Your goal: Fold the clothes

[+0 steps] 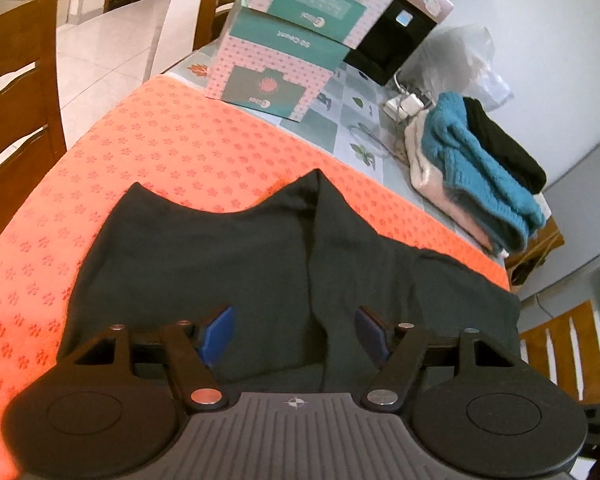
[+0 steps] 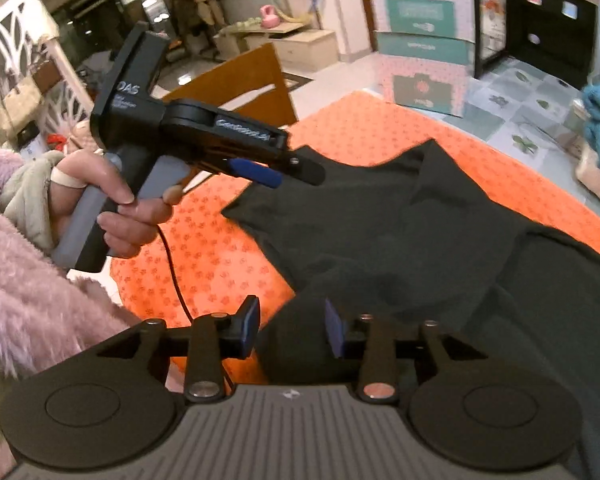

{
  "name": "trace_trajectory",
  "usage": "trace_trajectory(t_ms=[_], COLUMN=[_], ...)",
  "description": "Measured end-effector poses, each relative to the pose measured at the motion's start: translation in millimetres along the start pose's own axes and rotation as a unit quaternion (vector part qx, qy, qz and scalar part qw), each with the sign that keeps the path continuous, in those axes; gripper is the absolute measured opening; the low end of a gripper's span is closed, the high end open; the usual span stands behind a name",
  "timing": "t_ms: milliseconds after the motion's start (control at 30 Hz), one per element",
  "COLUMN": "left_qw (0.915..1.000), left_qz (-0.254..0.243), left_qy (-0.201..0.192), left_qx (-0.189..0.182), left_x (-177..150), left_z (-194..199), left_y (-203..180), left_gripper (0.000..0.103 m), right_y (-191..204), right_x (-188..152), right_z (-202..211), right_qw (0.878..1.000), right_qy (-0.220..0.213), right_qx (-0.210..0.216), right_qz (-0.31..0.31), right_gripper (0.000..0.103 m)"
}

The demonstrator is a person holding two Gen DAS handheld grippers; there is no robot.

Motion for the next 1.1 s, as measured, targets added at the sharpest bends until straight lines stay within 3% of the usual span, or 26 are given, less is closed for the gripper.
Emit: trace_trajectory(t_ms=[200,367,500,733,867,1100], left_qw=[0.9998,0.9992,0.9981,0.9969,0.9964,0.9962], left_qz=[-0.013,-0.019,-0.031,-0.048,-0.052,-0.067], left_qy=[0.014,0.032,0.051,0.062,0.064,0.047], left_qx=[-0.003,-0.015,-0.013,0.008,0.017,0.029], left_x=[-1.7,0.3,3.7,15.3,21.4,34.5], left_z=[-19.6,-49.1,-76.7,-111.8,-124.6,-142.5], left_y=[-11.5,-26.5,-37.0,-42.1,-42.0,-50.4], left_gripper=[0.073,0.073,0.073,0.073,0.072,0.071], right_y=[-40.4,-85.4,-127.5,-215.7,-261.8,-333.4], right_x=[-24.0,-56.8,-82.7,-126.8,-144.2,-143.1], right_z=[20.9,39.0,53.3,74.7,81.1,73.4], right_qw=[0.996,0.981,0.962,0.918,0.897,0.876], right_qy=[0.006,0.01,0.007,-0.007,-0.016,-0.03], right_qx=[-0.06,-0.134,-0.195,-0.274,-0.3,-0.317], right_qz=[-0.072,-0.142,-0.189,-0.287,-0.326,-0.363], right_gripper=[0.047,0.047,0.047,0.047,0.047,0.047])
Point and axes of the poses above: each gripper's, at about its wrist camera, not at the fingertips, and z roughly against the way its jaws point, y to its left, x to its top, the point moved 1 cm from there along -z, roughly the way its jaws point, and after that the axes turned 8 degrees about z, right-handed, at the moved point
